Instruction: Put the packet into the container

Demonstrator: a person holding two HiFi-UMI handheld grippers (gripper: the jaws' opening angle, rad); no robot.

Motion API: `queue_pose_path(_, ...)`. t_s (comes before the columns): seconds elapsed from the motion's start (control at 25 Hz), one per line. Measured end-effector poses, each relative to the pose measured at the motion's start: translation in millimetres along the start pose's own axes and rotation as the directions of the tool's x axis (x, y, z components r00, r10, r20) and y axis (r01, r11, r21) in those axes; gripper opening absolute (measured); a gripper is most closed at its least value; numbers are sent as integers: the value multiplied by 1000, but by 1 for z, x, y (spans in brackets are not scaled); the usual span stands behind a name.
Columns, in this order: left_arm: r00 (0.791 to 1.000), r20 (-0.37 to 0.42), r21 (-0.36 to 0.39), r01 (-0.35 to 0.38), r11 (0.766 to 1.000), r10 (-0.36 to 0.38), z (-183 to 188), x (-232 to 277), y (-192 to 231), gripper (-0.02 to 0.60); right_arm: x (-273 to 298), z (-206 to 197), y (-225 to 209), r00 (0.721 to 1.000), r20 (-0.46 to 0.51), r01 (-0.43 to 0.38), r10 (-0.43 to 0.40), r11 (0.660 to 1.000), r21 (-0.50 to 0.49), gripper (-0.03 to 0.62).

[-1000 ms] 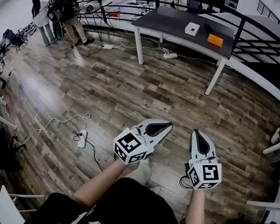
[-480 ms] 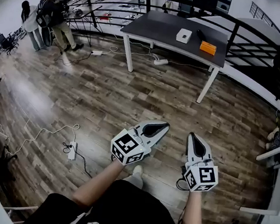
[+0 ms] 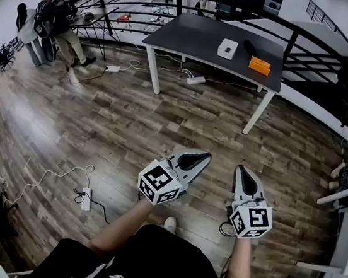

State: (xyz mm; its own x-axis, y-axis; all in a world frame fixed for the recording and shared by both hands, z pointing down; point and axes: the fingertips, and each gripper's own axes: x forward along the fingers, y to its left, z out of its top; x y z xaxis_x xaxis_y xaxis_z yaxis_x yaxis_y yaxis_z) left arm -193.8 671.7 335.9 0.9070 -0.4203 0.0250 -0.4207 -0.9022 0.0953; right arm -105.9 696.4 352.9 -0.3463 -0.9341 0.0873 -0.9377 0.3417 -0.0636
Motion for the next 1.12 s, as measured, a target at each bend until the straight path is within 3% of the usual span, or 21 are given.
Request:
queue_pose_path(0.36,1000,-8,-10,2,1000,-2,-3,10,76,6,74,2,-4,1000,-1,-1,1,1000,-13,3)
queue_pose_path(0.72,999,-35,-32,16,999,-17,-17,41,112,6,120,-2,-29,1000,-30,-9,9,1000,-15,3)
queue_pose_path(1.12,999,-54,-20,3,1000,-4,-8,145,174,6,197,10,-120,999,-20,-40,40,999,11,3)
